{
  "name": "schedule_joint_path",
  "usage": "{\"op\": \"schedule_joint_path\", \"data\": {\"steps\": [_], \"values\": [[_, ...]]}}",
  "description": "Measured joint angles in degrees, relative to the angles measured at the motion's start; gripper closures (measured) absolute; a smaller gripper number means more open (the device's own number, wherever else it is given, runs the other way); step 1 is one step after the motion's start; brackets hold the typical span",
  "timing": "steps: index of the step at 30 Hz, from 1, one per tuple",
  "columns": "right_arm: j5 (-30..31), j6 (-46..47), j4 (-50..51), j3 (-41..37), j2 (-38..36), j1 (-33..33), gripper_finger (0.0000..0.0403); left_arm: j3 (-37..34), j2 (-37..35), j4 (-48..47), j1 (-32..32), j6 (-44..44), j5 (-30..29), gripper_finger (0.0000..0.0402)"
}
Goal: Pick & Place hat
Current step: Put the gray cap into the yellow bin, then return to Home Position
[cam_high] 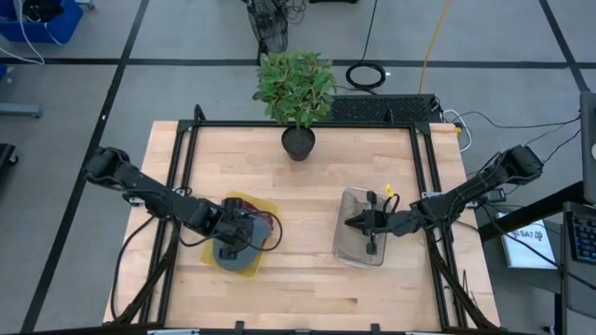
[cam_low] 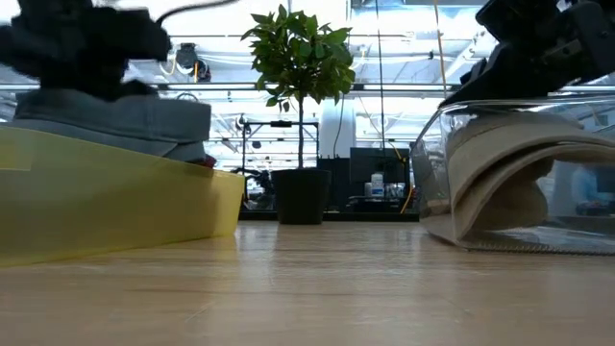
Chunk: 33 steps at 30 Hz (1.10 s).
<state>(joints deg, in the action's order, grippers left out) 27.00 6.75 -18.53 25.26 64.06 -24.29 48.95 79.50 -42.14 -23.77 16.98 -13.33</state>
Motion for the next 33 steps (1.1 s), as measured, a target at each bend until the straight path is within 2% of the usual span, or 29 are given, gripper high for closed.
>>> {"op": "schedule_joint_path", "data": {"steps": [6,10,14,17,19,22,26,29,33], "values": [[-0.1,-1.98,2.03,1.17,-3.94,-0.03,0.0402,9.57,-1.48,-8.44,-0.3,-0.85,-0.4,0.0323],[-0.5,-3.38,3.13,1.49,-7.48,-0.06,0.0401,15.0,-2.81,-12.16,-0.48,-4.29,-0.67,0.0312],[-9.09,-6.57,3.83,1.47,-11.89,1.28,0.0402,19.16,-5.42,-15.86,-1.23,-8.93,-7.64,0.0312],[-12.28,-7.57,4.56,1.49,-16.67,3.01,0.0402,20.24,-10.1,-15.72,-2.34,-13.91,-14.83,0.0312],[-12.26,-7.68,7.03,1.49,-20.14,4.4,0.0402,19.11,-15.11,-12.56,-2.92,-17.16,-19.19,0.0311],[-12.57,-7.78,11.01,1.49,-24.75,6.34,0.0403,14.54,-24.08,-5.28,-2.49,-22.25,-20.23,0.0311],[-16.55,-9.53,13.72,1.46,-28.52,9.55,0.0403,3.2,-36.21,11.56,0.52,-31.77,-18.89,0.0312],[-21.5,-9.67,12.44,1.46,-30.53,12.97,0.0403,-5.44,-42.78,26.6,5.36,-33.61,-17.05,0.0313],[-25.72,-8.87,13.61,0.99,-32.95,17.19,0.0403,-12.54,-49.47,28.73,11.14,-33.8,-11.17,0.0343]]}}
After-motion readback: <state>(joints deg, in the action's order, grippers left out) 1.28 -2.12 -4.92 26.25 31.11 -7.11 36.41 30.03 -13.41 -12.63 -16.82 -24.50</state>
